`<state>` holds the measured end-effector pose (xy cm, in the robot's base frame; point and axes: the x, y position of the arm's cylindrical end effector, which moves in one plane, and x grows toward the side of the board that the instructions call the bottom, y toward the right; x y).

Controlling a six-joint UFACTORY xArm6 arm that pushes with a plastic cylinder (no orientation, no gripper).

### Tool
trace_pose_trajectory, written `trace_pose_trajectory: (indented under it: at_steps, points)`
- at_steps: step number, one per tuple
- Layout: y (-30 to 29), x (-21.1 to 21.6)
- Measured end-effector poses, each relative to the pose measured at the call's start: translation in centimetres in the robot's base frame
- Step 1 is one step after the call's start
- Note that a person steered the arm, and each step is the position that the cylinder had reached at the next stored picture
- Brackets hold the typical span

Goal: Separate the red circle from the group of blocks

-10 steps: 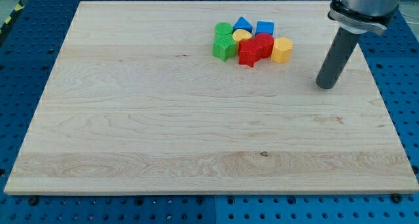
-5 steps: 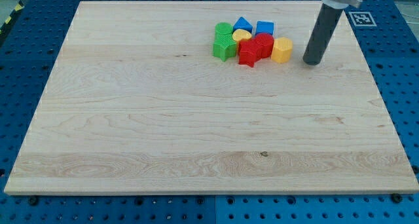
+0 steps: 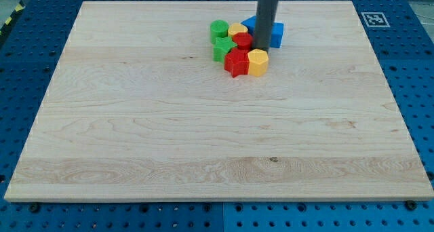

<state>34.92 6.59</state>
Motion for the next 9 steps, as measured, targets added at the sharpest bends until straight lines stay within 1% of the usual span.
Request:
trace_pose_trajectory:
  at_steps: [1,4,5,6,8,9]
  points:
    - [-2.0,0.0]
    - [-3.1,-1.2]
    - [-4.5,-1.2]
    - [-6.7,-1.2]
    - [-13.1,-1.2]
    - [-14.3,-1.4]
